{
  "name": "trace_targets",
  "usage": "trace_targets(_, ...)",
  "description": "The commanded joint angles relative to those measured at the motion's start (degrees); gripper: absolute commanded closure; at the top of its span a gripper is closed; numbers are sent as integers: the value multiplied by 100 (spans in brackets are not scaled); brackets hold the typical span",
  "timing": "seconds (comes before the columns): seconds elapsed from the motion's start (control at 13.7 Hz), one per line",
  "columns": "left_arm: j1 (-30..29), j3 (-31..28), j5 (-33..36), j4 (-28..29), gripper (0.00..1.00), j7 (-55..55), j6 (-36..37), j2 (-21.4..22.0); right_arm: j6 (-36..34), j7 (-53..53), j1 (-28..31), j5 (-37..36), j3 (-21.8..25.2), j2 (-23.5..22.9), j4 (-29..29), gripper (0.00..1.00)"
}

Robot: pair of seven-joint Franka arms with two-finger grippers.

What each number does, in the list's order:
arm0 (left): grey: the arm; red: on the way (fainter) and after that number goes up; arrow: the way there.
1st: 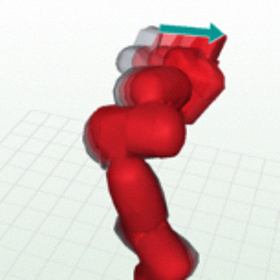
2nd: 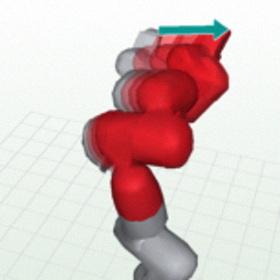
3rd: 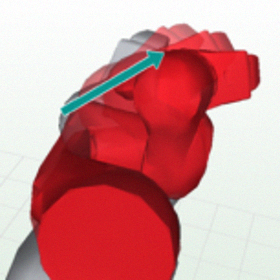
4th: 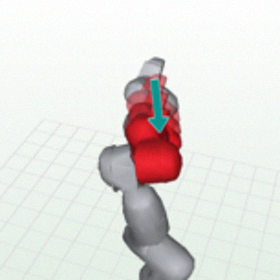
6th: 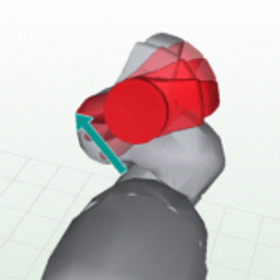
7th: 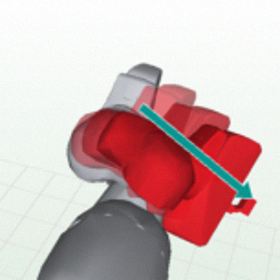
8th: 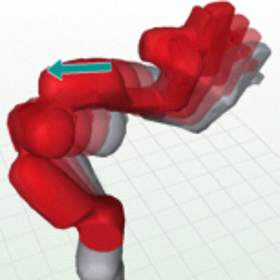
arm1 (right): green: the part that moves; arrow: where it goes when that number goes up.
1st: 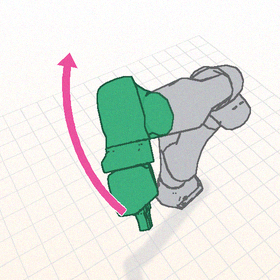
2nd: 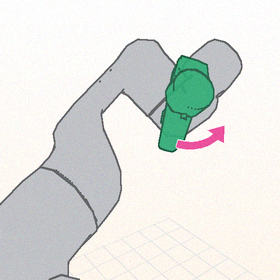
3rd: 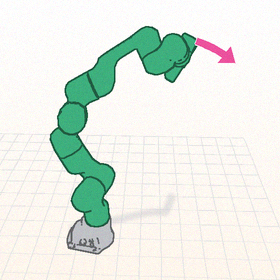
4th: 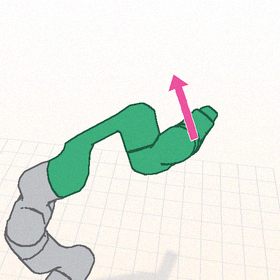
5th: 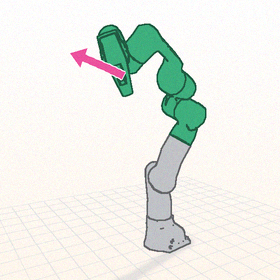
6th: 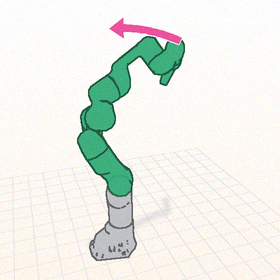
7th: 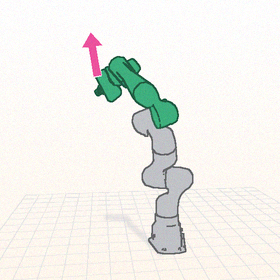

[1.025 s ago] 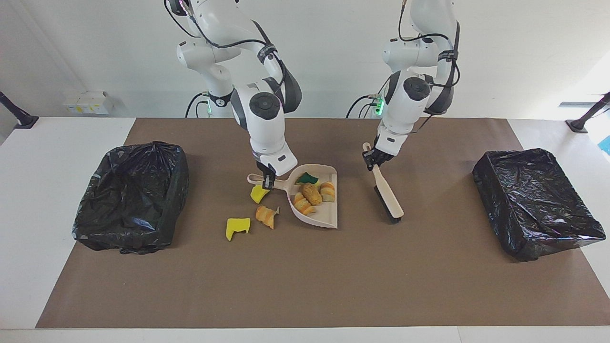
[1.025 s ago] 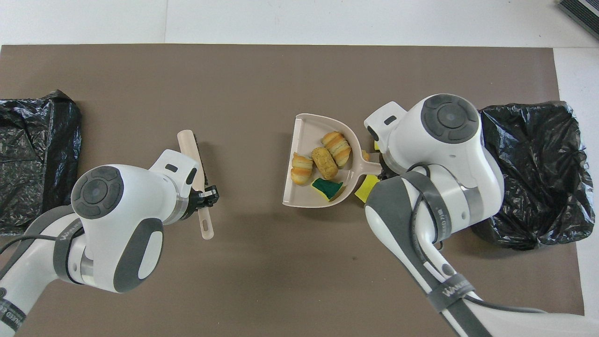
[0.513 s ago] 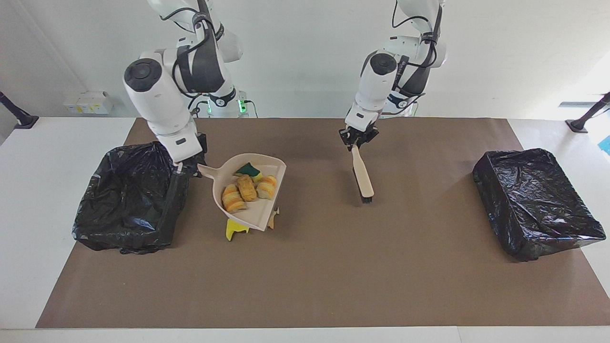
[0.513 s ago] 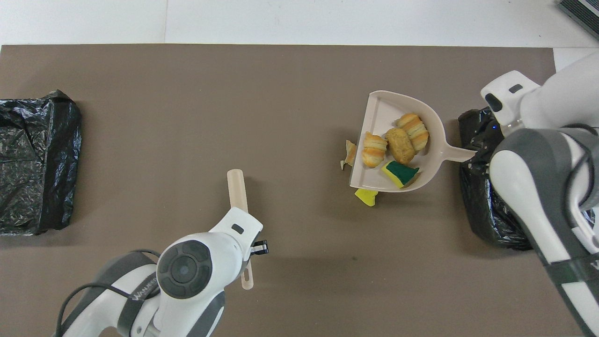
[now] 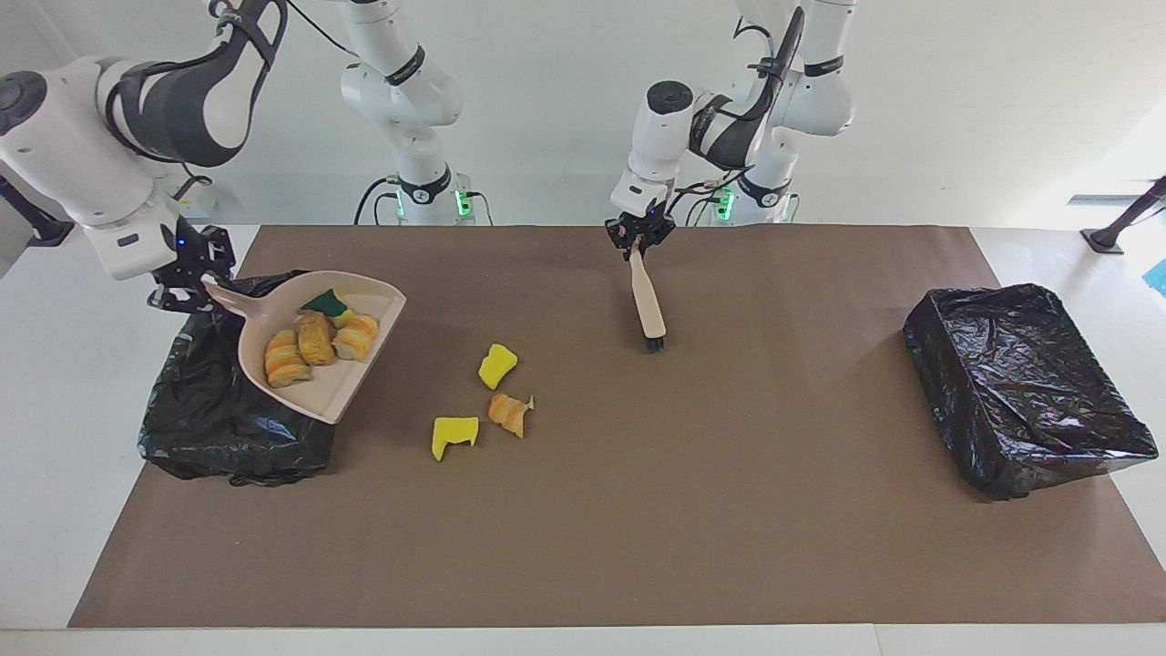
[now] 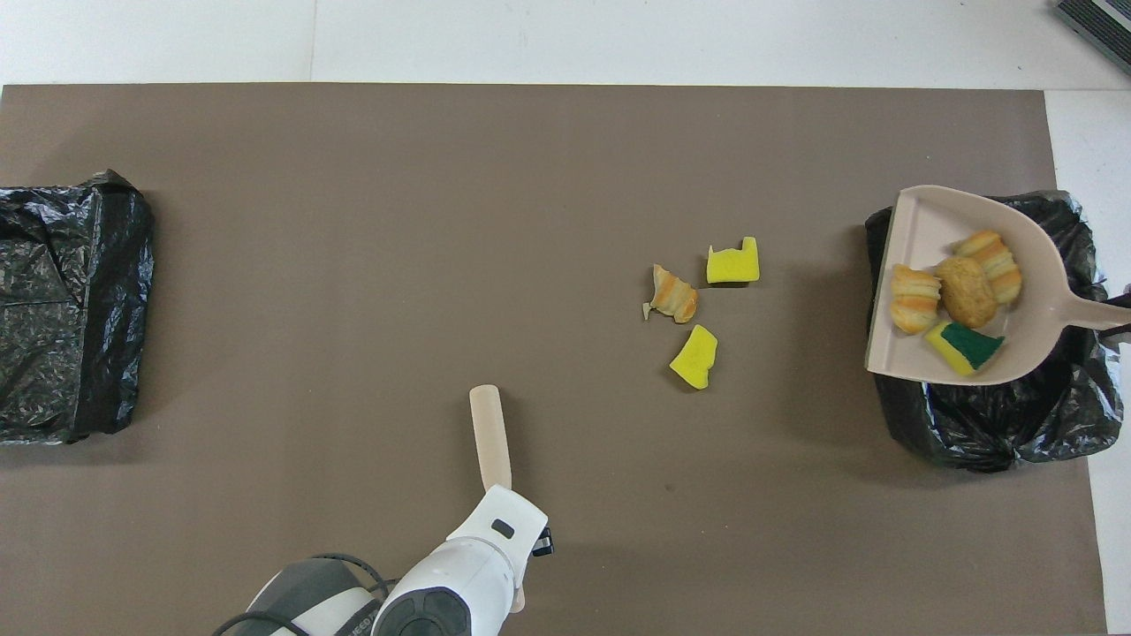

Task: Sweep and dump trash in bin
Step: 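Tip the dustpan into the bin while the left gripper releases the brush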

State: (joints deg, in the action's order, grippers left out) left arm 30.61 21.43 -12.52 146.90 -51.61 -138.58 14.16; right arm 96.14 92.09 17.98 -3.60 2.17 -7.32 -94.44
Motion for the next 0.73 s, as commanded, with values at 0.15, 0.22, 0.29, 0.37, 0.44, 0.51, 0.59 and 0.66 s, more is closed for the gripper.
trace_targets(0.15, 472, -95, -181, 654, 100, -51, -906, 245, 878, 896, 609, -1054, -85, 82, -101, 100)
trace_targets(0.22, 446, -95, -181, 638, 100, -51, -916, 228, 1037, 994, 662, -1290, -77, 91, -180, 100)
trace_targets(0.29, 411, -104, -181, 586, 37, -42, -916, 140, 1117, 995, 689, -1684, -85, 91, -233, 100)
trace_targets(0.37, 359, -113, -181, 481, 0, -77, -856, 87, 1283, 1003, 672, -2140, -94, 100, -311, 100)
trace_targets(0.44, 228, -121, -181, 428, 0, -16, -698, 87, 1415, 1012, 620, -2467, -94, 108, -373, 100)
trace_targets(0.51, -9, -122, -181, 218, 0, 45, -427, 87, 1521, 1021, 584, -2853, -138, 117, -443, 100)
trace_targets(0.59, -246, -130, -172, 16, 0, 55, -102, 78, 1600, 1021, 532, -3205, -156, 143, -522, 100)
trace_targets(0.66, -527, -130, -172, -256, 0, 55, 145, 43, 1731, 1030, 488, -3374, -156, 161, -619, 100)
